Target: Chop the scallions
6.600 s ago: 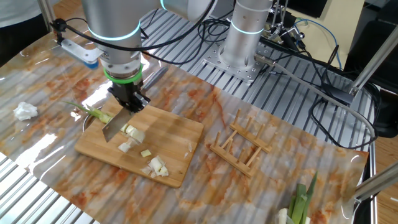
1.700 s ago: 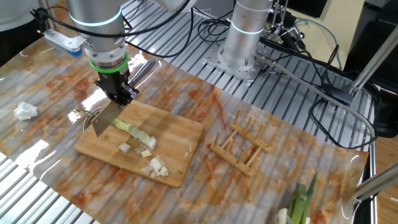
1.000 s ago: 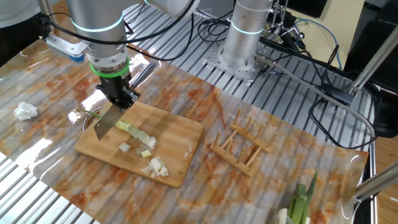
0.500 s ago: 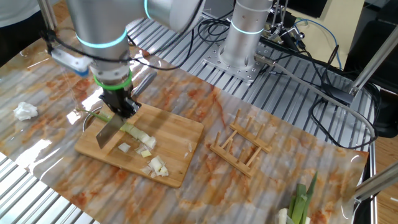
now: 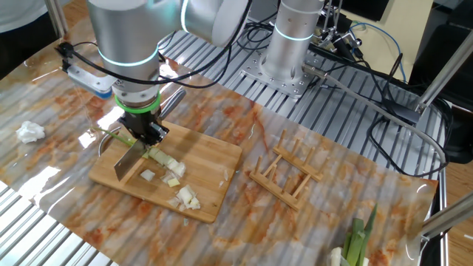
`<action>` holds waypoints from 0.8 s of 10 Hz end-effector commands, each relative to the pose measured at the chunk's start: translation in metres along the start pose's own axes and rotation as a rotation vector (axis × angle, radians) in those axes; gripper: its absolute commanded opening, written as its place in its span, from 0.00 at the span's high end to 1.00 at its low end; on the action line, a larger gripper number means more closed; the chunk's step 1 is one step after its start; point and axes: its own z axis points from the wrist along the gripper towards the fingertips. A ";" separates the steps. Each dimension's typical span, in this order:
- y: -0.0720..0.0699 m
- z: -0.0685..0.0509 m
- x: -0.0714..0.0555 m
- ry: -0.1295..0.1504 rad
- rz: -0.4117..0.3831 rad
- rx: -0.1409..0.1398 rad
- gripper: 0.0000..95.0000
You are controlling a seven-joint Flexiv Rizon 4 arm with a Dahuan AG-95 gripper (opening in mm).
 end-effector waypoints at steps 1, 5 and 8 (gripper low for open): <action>-0.006 -0.004 0.000 0.010 0.001 -0.025 1.00; -0.008 -0.021 0.009 0.015 0.017 -0.029 1.00; -0.014 -0.030 0.017 0.015 0.009 -0.024 1.00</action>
